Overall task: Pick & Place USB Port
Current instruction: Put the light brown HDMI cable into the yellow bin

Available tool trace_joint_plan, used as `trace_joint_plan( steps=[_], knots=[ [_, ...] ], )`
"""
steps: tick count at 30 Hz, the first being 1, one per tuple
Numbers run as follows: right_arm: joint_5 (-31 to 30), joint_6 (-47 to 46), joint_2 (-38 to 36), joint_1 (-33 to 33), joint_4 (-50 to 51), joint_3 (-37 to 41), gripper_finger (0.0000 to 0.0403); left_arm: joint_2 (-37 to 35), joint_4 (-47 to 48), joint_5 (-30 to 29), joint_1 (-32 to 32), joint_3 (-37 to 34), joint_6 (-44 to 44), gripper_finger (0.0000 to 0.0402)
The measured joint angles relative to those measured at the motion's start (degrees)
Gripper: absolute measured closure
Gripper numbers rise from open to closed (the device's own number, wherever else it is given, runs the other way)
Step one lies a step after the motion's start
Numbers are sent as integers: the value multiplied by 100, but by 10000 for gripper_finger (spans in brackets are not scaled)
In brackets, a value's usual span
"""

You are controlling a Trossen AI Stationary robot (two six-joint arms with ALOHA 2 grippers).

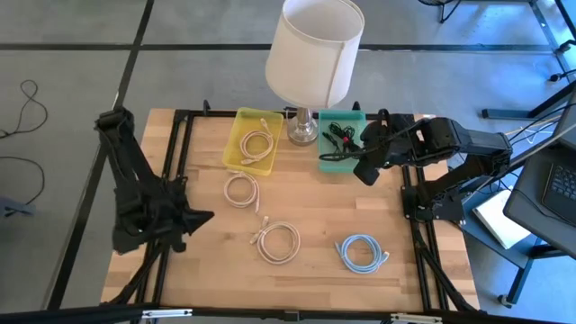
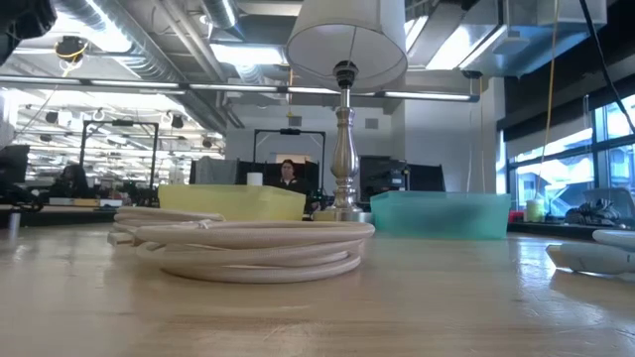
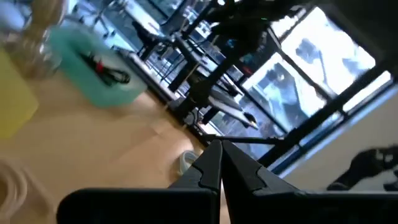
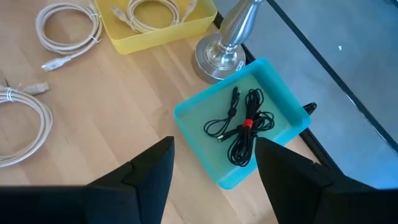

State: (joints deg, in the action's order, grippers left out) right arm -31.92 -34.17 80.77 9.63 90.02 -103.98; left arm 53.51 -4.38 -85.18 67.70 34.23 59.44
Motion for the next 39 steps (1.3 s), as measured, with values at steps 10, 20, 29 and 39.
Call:
trace_joint_plan(
  steps=[10, 20, 29, 39],
  knots=[
    [35, 35, 0, 0, 0, 0, 175, -570, 2256, 3358, -1432, -797, 1837, 400],
    [-9, -7, 0, 0, 0, 0, 175, -795, 4725, 6452, -3452, -258, -474, 400],
    [-153, -195, 9, 0, -46, 0, 175, -192, 4893, 8036, -5268, -132, -3974, 400],
    [-159, -300, 9, -1, -45, -2, 175, 744, 4825, 8736, -6108, -134, -4423, 400]
  ],
)
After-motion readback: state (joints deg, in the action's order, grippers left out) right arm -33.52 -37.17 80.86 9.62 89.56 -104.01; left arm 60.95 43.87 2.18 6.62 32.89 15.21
